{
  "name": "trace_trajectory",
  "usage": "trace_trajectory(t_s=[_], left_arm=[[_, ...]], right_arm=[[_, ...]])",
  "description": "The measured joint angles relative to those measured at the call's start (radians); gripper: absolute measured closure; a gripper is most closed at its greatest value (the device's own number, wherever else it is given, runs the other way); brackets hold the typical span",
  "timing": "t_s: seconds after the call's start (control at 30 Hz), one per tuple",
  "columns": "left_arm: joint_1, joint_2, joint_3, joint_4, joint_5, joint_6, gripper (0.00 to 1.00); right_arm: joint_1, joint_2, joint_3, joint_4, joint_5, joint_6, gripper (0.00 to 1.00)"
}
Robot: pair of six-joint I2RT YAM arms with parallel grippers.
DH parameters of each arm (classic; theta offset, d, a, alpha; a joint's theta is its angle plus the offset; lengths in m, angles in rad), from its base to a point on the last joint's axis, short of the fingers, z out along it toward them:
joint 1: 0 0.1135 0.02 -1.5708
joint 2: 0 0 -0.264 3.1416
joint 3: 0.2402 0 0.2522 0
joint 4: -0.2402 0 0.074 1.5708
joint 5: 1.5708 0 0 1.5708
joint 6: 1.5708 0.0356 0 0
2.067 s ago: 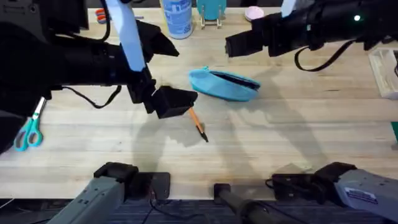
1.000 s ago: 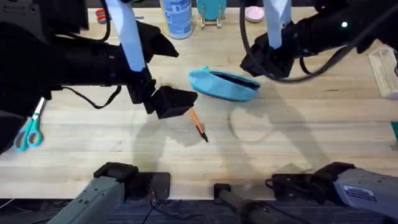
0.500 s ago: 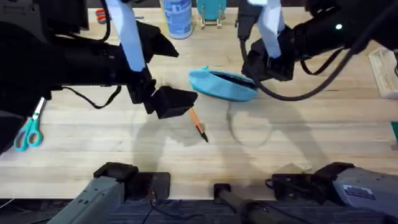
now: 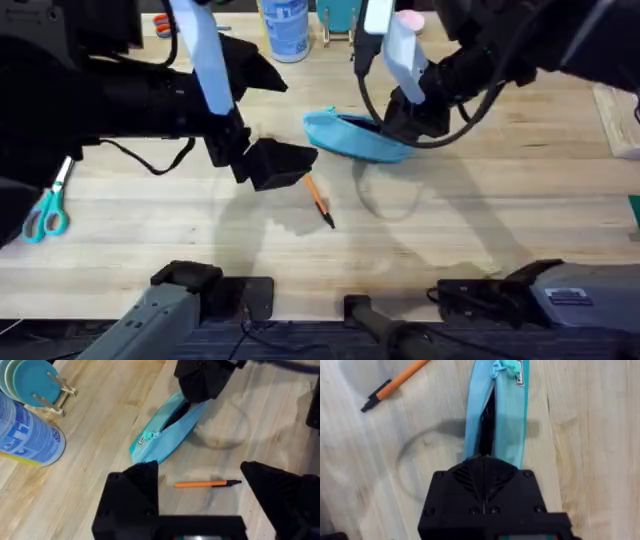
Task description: Unzip the bag, pick up the pens from the table one at a time and place them inside, then zip the bag closed.
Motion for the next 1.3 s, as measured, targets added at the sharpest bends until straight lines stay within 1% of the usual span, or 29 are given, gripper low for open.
trace_trajectory(t_s=[0.17, 0.47, 0.63, 0.7, 0.73, 0.8, 0.9, 0.93, 0.97, 1.0, 1.3], left_arm=[[0.0, 0.0, 0.0, 0.0, 0.0, 0.0, 0.005], [0.0, 0.0, 0.0, 0.0, 0.0, 0.0, 0.006], [0.0, 0.0, 0.0, 0.0, 0.0, 0.0, 0.006], [0.0, 0.0, 0.0, 0.0, 0.0, 0.0, 0.006], [0.0, 0.0, 0.0, 0.0, 0.0, 0.0, 0.006], [0.0, 0.0, 0.0, 0.0, 0.0, 0.0, 0.006], [0.0, 0.0, 0.0, 0.0, 0.0, 0.0, 0.006], [0.0, 0.0, 0.0, 0.0, 0.0, 0.0, 0.006], [0.0, 0.0, 0.0, 0.0, 0.0, 0.0, 0.006], [0.0, 0.0, 0.0, 0.0, 0.0, 0.0, 0.006], [0.0, 0.0, 0.0, 0.0, 0.0, 0.0, 0.006]], right_arm=[[0.0, 0.056, 0.0, 0.033, 0.0, -0.003, 0.972], [0.0, 0.165, 0.0, 0.037, -0.008, -0.003, 0.971], [0.0, 0.184, 0.0, 0.037, -0.01, -0.003, 0.971], [0.0, 0.184, 0.001, 0.037, -0.011, -0.003, 0.944], [0.0, 0.184, 0.001, 0.037, -0.011, -0.001, 0.879], [0.0, 0.184, 0.001, 0.037, -0.011, -0.003, 0.62], [0.0, 0.184, 0.001, 0.037, -0.01, -0.002, 0.177], [0.0, 0.184, 0.001, 0.04, -0.008, -0.001, 0.048], [0.0, 0.184, 0.001, 0.043, -0.006, 0.004, 0.017], [0.0, 0.184, 0.001, 0.044, -0.006, 0.008, 0.009], [0.0, 0.184, 0.001, 0.044, -0.006, 0.028, 0.005]])
